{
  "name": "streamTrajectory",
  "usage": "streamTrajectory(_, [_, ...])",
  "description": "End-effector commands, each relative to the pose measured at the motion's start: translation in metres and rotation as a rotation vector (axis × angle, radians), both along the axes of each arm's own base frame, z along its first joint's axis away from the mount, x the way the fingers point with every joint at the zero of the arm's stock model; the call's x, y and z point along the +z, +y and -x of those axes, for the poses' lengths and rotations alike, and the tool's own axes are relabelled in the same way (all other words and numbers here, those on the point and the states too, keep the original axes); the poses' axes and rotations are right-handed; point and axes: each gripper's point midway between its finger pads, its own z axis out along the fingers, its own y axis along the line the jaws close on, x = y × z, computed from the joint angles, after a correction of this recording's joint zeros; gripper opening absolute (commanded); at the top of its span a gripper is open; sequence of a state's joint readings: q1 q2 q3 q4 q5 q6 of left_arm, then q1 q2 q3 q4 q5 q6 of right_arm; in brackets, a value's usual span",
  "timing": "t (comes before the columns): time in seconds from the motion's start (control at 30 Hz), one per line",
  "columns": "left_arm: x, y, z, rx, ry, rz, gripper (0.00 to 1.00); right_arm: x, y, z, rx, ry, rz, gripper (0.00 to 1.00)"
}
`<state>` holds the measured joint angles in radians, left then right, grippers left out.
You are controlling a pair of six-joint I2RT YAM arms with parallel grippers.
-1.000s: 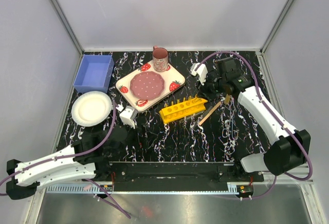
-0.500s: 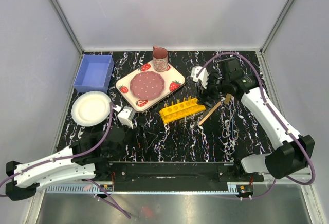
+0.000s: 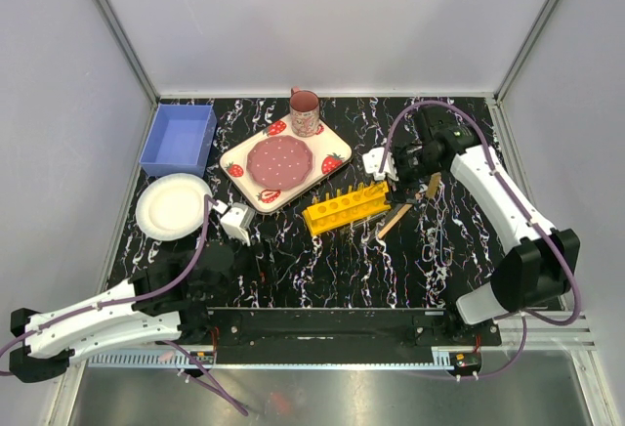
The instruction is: Organize the chemistry lab equipment
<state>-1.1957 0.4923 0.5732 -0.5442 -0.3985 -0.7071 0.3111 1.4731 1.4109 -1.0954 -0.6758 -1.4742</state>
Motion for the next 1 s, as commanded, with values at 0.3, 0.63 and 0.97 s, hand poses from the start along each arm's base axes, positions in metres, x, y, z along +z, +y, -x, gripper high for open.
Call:
streamTrajectory(0.3, [0.002, 0.000, -0.003, 0.015, -0.009, 0.016, 0.99, -0.007, 0.008, -0.006, 0.065, 0.010, -0.018, 0.76])
streamTrajectory(0.63, [-0.002, 0.001, -0.002, 0.016, -0.003, 0.016, 0.99, -0.011, 0.011, -0.006, 0.067, 0.022, -0.021, 0.62])
streamTrajectory(0.97, [-0.003, 0.001, -0.001, 0.015, 0.001, 0.020, 0.99, -0.010, 0.012, -0.007, 0.063, 0.015, -0.023, 0.43])
